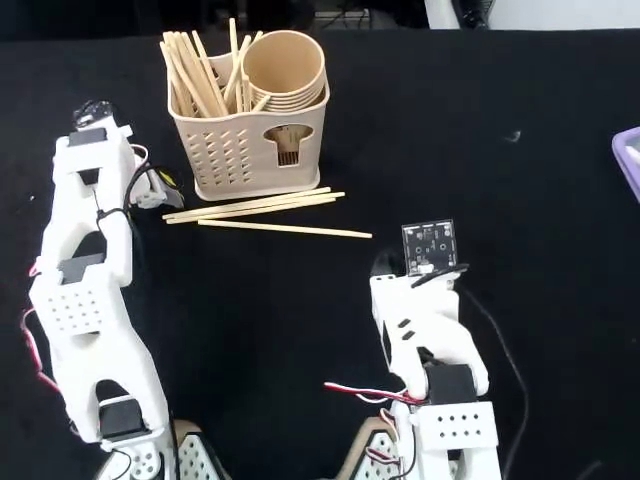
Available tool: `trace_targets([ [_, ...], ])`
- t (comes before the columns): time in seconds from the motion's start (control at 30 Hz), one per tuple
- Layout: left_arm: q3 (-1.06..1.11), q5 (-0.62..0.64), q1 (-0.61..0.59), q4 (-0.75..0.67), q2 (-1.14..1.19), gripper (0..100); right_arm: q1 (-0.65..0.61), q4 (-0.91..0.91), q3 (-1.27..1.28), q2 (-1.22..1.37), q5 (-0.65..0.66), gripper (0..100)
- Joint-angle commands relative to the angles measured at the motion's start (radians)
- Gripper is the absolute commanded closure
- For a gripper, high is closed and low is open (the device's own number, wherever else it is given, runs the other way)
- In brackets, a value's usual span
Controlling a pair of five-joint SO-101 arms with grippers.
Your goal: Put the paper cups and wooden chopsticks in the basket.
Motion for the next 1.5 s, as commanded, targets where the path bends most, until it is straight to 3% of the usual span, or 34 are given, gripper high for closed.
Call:
trace_targets([
  [0.0,-0.027,-0.114,0.013,0.089,0.000,68,0.009,-0.023,-0.005,-0.024,-0.003,98.6],
  [0.27,-0.021,-0.370,0.008,0.212,0.000,68,0.012,-0.023,-0.005,-0.025,-0.003,98.6],
  [0.73,0.039,-0.488,0.008,0.384,-0.014,68,0.014,-0.023,-0.005,-0.025,-0.003,98.6],
  [0.93,0.341,-0.488,0.008,0.203,-0.184,68,0.014,-0.023,-0.005,-0.025,-0.003,98.6],
  [1.17,0.716,-0.414,-0.039,-0.080,-0.592,68,0.014,-0.021,-0.005,-0.025,-0.003,98.6],
  [1.33,0.846,-0.423,-0.013,-0.103,-0.879,68,0.014,-0.021,-0.005,-0.025,-0.003,98.6],
  [1.47,0.865,-0.566,0.042,-0.049,-1.051,67,0.014,-0.021,-0.005,-0.025,-0.003,98.6],
])
